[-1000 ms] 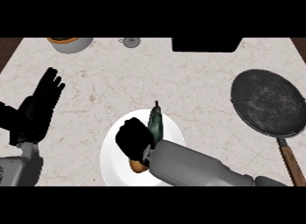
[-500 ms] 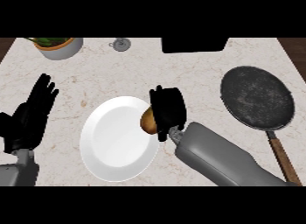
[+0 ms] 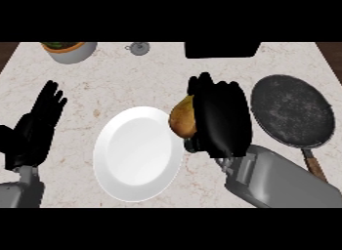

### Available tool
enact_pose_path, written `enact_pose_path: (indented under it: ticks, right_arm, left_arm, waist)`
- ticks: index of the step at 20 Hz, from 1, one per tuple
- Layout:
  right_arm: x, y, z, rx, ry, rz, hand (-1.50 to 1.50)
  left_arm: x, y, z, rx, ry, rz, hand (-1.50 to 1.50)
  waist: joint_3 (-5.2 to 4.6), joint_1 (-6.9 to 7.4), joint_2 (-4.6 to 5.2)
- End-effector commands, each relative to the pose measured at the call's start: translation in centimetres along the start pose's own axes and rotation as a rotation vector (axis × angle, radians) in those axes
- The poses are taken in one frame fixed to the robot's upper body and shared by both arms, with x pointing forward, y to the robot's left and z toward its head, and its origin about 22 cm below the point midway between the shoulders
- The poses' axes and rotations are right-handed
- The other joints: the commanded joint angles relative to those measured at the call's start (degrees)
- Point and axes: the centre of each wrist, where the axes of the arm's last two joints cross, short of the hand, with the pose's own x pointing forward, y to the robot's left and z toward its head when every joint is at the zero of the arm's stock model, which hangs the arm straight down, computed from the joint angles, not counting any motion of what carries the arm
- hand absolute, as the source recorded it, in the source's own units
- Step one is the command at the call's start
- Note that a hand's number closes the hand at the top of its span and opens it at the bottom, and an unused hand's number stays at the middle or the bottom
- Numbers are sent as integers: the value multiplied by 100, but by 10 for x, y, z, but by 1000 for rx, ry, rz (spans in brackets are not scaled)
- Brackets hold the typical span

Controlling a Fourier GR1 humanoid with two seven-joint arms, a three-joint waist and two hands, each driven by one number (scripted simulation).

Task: Pick the pear from the plate and place it in the pan

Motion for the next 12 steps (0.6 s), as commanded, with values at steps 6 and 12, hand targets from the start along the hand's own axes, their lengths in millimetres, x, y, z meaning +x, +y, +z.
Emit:
enact_pose_path:
  ticks: [6, 12]
  right_arm:
    - [-76, -37, -2, -101, 229, -28, 150]
    - [-143, -39, -31, -156, 303, -82, 150]
  left_arm:
    - [-6, -7, 2, -9, -23, 3, 0]
    - [5, 0, -1, -16, -19, -14, 0]
  waist:
    - [2, 103, 59]
    - [4, 172, 80]
